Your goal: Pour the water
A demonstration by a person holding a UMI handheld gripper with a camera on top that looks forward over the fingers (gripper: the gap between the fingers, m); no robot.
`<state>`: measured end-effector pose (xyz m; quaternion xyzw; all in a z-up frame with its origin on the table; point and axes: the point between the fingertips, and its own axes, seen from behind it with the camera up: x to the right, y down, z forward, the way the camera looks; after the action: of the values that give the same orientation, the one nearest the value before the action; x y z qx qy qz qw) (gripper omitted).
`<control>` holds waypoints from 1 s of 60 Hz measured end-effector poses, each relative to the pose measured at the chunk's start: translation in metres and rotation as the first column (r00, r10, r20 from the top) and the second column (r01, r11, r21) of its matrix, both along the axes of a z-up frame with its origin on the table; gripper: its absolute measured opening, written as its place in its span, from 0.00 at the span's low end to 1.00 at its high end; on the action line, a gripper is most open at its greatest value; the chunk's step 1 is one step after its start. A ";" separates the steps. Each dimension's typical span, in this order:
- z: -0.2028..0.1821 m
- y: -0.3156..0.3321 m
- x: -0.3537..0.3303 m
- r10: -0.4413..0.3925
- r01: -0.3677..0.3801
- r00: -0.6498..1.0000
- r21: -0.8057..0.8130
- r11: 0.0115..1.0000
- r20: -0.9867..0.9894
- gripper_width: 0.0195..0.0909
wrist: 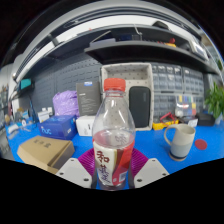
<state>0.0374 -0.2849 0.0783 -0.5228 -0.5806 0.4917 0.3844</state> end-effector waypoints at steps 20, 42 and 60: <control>0.038 0.050 -0.029 -0.064 0.211 0.970 -0.675 0.707 0.236 0.32; 0.081 0.075 -0.065 0.077 0.346 0.933 -0.935 0.082 0.352 0.33; 0.081 0.098 -0.066 0.131 0.425 0.905 -0.879 -0.215 0.405 0.32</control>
<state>-0.0286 -0.1869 0.1595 -0.7695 0.0249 0.6004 -0.2163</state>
